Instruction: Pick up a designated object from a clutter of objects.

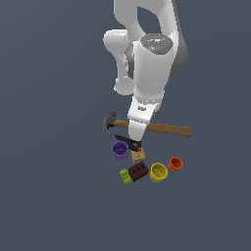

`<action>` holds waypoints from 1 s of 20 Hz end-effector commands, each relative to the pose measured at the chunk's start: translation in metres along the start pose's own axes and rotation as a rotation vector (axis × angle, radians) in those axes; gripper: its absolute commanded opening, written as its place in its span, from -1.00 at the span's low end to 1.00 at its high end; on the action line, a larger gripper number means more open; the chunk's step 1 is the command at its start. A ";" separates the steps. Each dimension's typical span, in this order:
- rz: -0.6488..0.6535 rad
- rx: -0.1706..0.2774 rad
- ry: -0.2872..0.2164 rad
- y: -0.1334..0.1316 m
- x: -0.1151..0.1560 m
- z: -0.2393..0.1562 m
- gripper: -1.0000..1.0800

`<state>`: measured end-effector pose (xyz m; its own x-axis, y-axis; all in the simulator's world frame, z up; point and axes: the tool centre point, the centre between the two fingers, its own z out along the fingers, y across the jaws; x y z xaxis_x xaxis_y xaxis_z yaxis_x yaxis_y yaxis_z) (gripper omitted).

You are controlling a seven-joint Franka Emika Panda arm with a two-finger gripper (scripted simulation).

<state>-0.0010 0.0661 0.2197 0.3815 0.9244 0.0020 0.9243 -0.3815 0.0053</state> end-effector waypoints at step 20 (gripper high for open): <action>0.001 0.004 0.002 -0.085 -0.076 -0.153 -1.00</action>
<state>-0.1027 0.0308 0.3619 0.3830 0.9237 0.0026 0.9238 -0.3830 -0.0011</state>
